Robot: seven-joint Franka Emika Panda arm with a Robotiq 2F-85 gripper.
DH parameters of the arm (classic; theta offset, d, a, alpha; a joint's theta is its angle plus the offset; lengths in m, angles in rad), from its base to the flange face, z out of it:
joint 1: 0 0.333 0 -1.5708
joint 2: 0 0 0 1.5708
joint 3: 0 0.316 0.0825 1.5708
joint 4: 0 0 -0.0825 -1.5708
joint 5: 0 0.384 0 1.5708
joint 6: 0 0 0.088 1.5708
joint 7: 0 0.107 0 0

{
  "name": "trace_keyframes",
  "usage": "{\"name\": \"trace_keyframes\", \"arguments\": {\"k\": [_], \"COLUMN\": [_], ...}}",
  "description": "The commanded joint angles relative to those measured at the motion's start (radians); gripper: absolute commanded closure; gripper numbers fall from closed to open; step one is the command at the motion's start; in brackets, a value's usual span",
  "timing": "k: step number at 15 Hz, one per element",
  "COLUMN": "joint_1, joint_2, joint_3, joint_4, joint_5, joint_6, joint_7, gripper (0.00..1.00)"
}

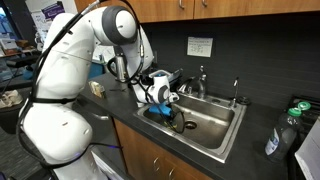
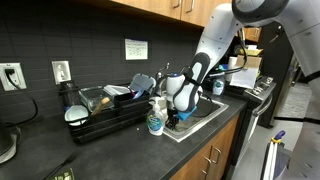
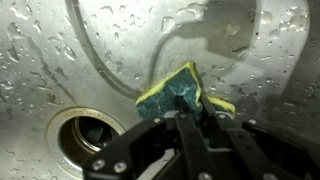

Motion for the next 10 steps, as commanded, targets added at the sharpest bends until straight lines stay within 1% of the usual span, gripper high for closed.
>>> {"name": "trace_keyframes", "arguments": {"k": [1,5,10], "joint_1": [0.025,0.036,0.042], "joint_2": [0.014,0.014,0.014], "joint_3": [0.014,0.021,-0.012], "joint_4": [0.011,0.012,0.013], "joint_5": [0.053,0.068,0.054], "joint_6": [0.014,0.013,0.011], "joint_7": [-0.054,-0.073,-0.069], "gripper": [0.96,0.96,0.96]}}
